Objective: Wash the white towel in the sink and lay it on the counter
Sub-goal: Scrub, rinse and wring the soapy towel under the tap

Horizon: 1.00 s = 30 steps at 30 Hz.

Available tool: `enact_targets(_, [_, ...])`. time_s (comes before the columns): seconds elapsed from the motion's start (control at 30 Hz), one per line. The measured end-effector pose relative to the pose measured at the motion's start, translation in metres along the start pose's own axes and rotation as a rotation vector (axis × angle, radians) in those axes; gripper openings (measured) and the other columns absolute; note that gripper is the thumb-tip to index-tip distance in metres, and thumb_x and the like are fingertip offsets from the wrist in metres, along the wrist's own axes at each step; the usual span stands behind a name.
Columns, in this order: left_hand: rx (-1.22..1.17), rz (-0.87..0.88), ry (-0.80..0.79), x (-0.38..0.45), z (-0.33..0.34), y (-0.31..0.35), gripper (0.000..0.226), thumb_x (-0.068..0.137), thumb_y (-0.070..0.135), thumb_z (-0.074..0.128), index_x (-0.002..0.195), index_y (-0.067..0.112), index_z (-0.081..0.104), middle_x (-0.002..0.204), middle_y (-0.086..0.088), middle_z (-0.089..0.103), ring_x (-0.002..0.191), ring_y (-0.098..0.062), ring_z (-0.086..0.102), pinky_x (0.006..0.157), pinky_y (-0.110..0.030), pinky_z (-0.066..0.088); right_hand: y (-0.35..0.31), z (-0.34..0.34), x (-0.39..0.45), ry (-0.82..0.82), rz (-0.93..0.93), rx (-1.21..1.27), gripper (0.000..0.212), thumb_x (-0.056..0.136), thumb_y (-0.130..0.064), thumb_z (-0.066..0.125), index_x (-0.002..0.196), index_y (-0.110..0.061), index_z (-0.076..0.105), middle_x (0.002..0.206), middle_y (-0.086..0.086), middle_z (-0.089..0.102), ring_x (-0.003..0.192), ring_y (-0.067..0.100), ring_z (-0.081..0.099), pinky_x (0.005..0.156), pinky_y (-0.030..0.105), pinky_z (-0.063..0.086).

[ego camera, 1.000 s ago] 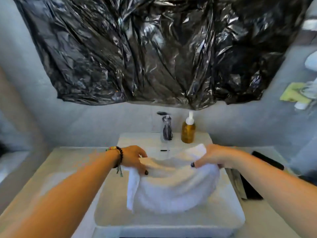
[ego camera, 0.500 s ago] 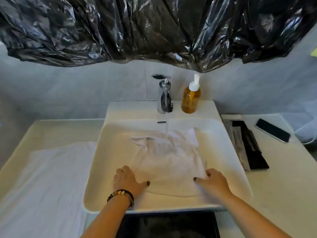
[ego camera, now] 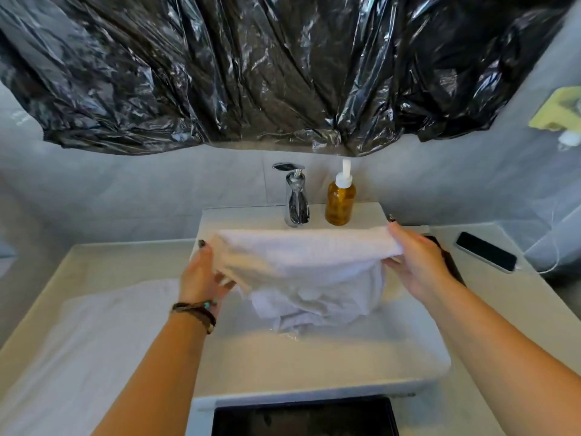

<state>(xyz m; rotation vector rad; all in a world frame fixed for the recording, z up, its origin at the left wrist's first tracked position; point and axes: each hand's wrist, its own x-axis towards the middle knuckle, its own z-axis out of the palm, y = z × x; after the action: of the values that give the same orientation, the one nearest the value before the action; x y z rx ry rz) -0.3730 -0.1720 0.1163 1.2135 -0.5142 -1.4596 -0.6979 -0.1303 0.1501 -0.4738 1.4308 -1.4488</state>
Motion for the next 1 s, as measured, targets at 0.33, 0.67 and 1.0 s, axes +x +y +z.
enact_targets(0.33, [0.062,-0.474,0.123,-0.001,0.023,-0.08,0.026,0.092,0.006,0.063,0.118,0.006,0.06,0.127,-0.003,0.055,0.121,-0.024,0.055,0.102,-0.027,0.042,0.086,0.022,0.005,-0.159,0.401,-0.504,0.014,0.076,0.005,0.073,0.068,0.005,0.062,0.07,0.017,0.059,0.062,0.021,0.058,0.064,0.027,0.048])
enact_targets(0.67, [0.743,0.05,0.045,-0.012,0.035,0.047,0.035,0.091,0.014,0.064,0.124,0.006,0.057,0.116,-0.019,0.064,0.096,-0.033,0.066,0.06,-0.038,0.059,-0.043,0.028,0.02,-0.101,-0.255,-0.785,0.013,0.094,-0.016,0.051,0.087,-0.014,0.062,0.085,0.01,0.059,0.076,0.027,0.057,0.068,0.04,0.051])
enact_targets(1.0, [0.783,0.06,-0.156,-0.061,0.091,0.191,0.075,0.06,0.008,0.09,0.125,-0.007,0.055,0.115,-0.018,0.067,0.085,-0.032,0.07,0.07,-0.043,0.06,-0.179,0.026,-0.02,-0.062,-0.459,-0.505,0.028,0.09,-0.009,0.063,0.064,-0.009,0.052,0.065,0.009,0.047,0.063,0.021,0.046,0.057,0.03,0.036])
